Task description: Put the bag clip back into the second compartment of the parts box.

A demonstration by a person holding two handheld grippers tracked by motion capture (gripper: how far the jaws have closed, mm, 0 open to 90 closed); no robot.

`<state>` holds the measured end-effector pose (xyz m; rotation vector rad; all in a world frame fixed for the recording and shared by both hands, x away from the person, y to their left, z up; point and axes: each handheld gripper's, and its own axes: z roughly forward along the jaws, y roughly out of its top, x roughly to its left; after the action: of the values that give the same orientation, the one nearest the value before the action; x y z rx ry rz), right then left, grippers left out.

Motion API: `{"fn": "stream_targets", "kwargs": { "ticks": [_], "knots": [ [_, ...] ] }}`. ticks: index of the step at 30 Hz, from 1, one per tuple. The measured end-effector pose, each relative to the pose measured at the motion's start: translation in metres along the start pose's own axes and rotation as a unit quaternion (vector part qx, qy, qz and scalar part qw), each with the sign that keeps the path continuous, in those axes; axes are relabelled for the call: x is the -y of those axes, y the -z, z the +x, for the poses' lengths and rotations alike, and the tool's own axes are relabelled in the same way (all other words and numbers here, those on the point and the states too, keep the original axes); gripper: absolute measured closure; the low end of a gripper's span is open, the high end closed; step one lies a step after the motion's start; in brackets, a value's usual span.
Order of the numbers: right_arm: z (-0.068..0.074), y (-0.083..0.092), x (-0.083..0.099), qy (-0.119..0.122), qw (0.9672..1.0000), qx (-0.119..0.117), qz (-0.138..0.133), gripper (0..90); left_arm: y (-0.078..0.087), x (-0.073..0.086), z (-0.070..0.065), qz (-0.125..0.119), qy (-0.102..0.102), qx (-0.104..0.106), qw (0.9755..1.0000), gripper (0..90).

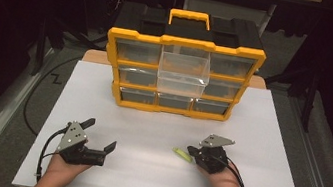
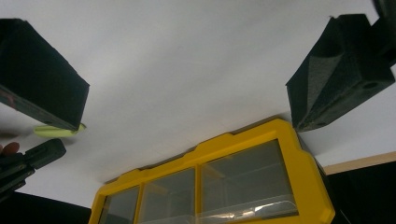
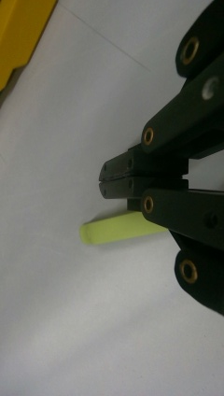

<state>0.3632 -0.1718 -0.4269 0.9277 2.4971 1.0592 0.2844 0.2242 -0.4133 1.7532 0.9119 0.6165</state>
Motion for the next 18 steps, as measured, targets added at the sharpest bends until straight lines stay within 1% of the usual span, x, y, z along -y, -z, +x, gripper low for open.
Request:
{"fn": "stream_targets", "kwargs": {
  "ticks": [7,10,13,15,16,18],
  "knots": [
    [0.007,0.000,0.003,0.013,0.9998,-0.005,0.013,90.0,0.001,0.000,0.000,0.001,0.000,0.001,1.0000,0.3],
    [0.009,0.001,0.003,0.016,0.9998,-0.005,0.011,90.0,0.000,0.000,0.000,0.002,0.001,0.002,1.0000,0.3],
    [0.008,0.003,0.003,0.012,0.9999,-0.003,0.006,90.0,0.000,0.000,0.000,0.003,0.002,0.002,1.0000,0.2],
    [0.007,0.006,0.003,0.006,1.0000,0.000,0.001,90.0,0.000,0.000,0.000,0.003,0.002,0.001,1.0000,0.2],
    [0.005,0.009,0.004,-0.002,1.0000,0.000,-0.005,90.0,0.001,0.000,0.000,0.002,0.002,0.001,1.0000,0.3],
    [0.003,0.013,0.005,-0.010,0.9999,0.000,-0.011,84.0,0.001,0.000,0.000,0.002,0.002,0.002,1.0000,0.3]
  ]
}}
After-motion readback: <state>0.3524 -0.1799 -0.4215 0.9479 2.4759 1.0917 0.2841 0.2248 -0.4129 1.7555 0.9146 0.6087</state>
